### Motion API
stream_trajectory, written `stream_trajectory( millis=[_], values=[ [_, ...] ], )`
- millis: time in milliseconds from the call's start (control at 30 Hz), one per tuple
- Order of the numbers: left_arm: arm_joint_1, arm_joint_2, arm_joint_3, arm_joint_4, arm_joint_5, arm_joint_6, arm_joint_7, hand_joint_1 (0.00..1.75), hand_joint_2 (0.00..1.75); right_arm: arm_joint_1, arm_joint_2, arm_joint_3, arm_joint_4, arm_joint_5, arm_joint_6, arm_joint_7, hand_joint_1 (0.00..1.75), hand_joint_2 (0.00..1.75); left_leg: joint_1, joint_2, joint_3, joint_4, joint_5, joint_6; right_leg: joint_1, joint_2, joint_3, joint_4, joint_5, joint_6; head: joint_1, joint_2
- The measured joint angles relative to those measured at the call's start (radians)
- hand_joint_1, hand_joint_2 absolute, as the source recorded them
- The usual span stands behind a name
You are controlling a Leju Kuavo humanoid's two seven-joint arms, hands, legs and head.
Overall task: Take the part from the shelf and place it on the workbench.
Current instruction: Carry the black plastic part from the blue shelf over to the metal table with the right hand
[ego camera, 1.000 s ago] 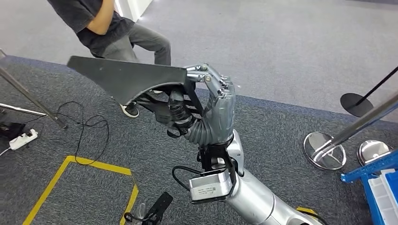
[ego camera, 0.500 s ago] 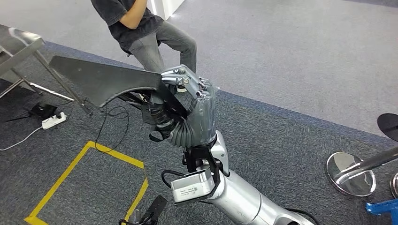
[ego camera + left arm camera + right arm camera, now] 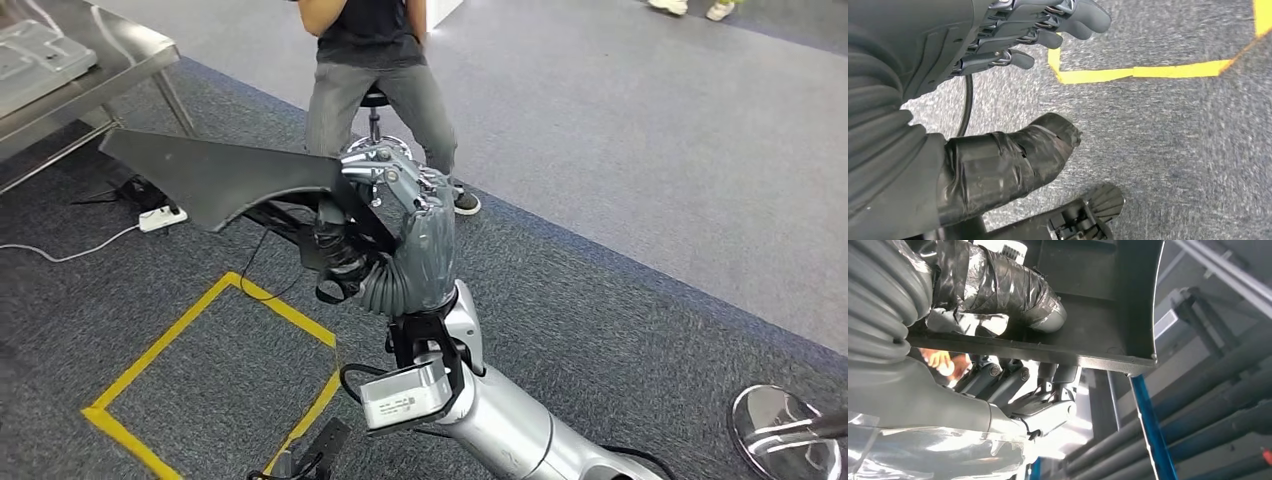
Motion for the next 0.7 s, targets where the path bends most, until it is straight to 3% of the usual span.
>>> stream_trajectory(
  millis=[33, 67, 100, 133, 200, 267, 333, 367, 433, 500, 567, 600, 633, 700],
  values=[
    [0.001, 0.001, 0.001, 0.0, 0.002, -0.003, 0.0, 0.0, 1.75, 0.003, 0.0, 0.0, 0.002, 0.0, 0.0, -0.002, 1.75, 1.75, -0.001, -0.012, 0.001, 0.0, -0.001, 0.004, 0.001, 0.007, -0.035, 0.053, -0.012, -0.002, 0.001, 0.0],
    [0.003, 0.002, 0.002, 0.0, 0.005, -0.005, 0.0, 0.0, 1.75, 0.005, 0.0, 0.0, 0.005, 0.0, 0.0, -0.003, 1.75, 1.75, -0.003, -0.026, 0.002, 0.001, -0.002, 0.005, 0.002, 0.011, -0.057, 0.076, -0.005, -0.005, 0.001, 0.0],
    [0.006, 0.004, 0.002, 0.0, 0.007, -0.007, 0.0, 0.0, 1.75, 0.007, 0.0, 0.0, 0.008, 0.0, 0.0, -0.004, 1.75, 1.75, -0.005, -0.04, 0.005, 0.001, -0.003, 0.006, 0.003, 0.014, -0.061, 0.062, 0.021, -0.008, 0.001, 0.0],
    [0.008, 0.005, 0.002, 0.0, 0.009, -0.009, 0.0, 0.0, 1.75, 0.009, 0.0, 0.0, 0.009, 0.0, 0.0, -0.004, 1.75, 1.75, -0.006, -0.055, 0.008, 0.002, -0.005, 0.006, 0.003, 0.022, -0.045, 0.01, 0.064, -0.013, 0.001, 0.0],
    [0.01, 0.006, 0.002, 0.0, 0.01, -0.013, 0.0, 0.0, 1.75, 0.009, 0.0, 0.0, 0.012, 0.0, 0.0, -0.004, 1.75, 1.75, -0.007, -0.08, 0.01, 0.005, -0.008, 0.004, 0.002, 0.067, 0.006, -0.123, 0.135, -0.025, 0.001, 0.0],
    [0.011, 0.008, 0.003, 0.0, 0.009, -0.019, -0.001, 0.0, 1.75, 0.009, 0.0, 0.0, 0.013, 0.001, 0.0, -0.001, 1.75, 1.75, -0.002, -0.099, 0.003, 0.008, -0.008, -0.004, 0.002, 0.102, 0.036, -0.191, 0.152, -0.029, 0.001, 0.0],
    [0.014, 0.009, 0.007, 0.0, 0.011, -0.028, -0.006, 0.0, 1.75, 0.009, 0.0, 0.001, 0.017, -0.003, 0.0, 0.0, 1.75, 1.75, 0.004, -0.118, -0.001, 0.004, -0.006, -0.017, 0.003, 0.092, 0.046, -0.206, 0.151, -0.031, 0.002, 0.0],
    [0.017, 0.01, 0.01, 0.0, 0.015, -0.032, -0.012, 0.0, 1.75, 0.008, 0.001, 0.004, 0.02, -0.01, 0.0, -0.001, 1.75, 1.75, 0.003, -0.113, -0.001, 0.005, -0.007, -0.023, 0.002, 0.081, 0.052, -0.214, 0.152, -0.035, 0.002, 0.0],
    [0.021, 0.012, 0.018, 0.0, 0.026, -0.038, -0.028, 0.0, 1.75, 0.004, 0.002, 0.011, 0.027, -0.034, 0.0, -0.007, 1.75, 1.75, 0.0, -0.068, -0.021, 0.049, -0.034, -0.037, -0.005, 0.056, 0.065, -0.228, 0.155, -0.042, -0.005, 0.0],
    [0.021, 0.012, 0.027, 0.0, 0.04, -0.041, -0.042, 0.0, 1.75, -0.002, 0.002, 0.016, 0.037, -0.049, 0.0, -0.013, 1.75, 1.75, 0.006, -0.017, -0.08, 0.163, -0.087, -0.051, -0.005, 0.029, 0.072, -0.231, 0.151, -0.046, -0.013, 0.0],
    [0.022, 0.012, 0.036, 0.0, 0.049, -0.044, -0.049, 0.0, 1.75, -0.003, 0.002, 0.017, 0.048, -0.048, 0.0, -0.011, 1.75, 1.75, 0.013, -0.002, -0.135, 0.259, -0.115, -0.061, -0.007, 0.001, 0.075, -0.23, 0.146, -0.045, -0.013, 0.0],
    [0.024, 0.012, 0.04, 0.001, 0.052, -0.047, -0.051, 0.0, 1.75, -0.004, 0.002, 0.017, 0.053, -0.043, 0.0, -0.005, 1.75, 1.75, 0.017, 0.002, -0.139, 0.26, -0.103, -0.065, -0.008, -0.012, 0.077, -0.23, 0.143, -0.042, -0.013, 0.0],
    [0.026, 0.012, 0.043, 0.001, 0.053, -0.051, -0.051, 0.0, 1.75, -0.006, 0.002, 0.017, 0.057, -0.036, 0.0, 0.003, 1.75, 1.75, 0.02, 0.008, -0.119, 0.219, -0.073, -0.069, -0.01, -0.024, 0.08, -0.229, 0.14, -0.039, -0.013, 0.0],
    [0.027, 0.01, 0.047, 0.001, 0.05, -0.063, -0.047, 0.0, 1.75, -0.013, 0.002, 0.017, 0.063, -0.008, 0.0, 0.024, 1.75, 1.75, 0.019, 0.039, -0.044, 0.079, -0.01, -0.071, -0.011, -0.043, 0.088, -0.229, 0.133, -0.029, -0.014, 0.0]
  ],
)
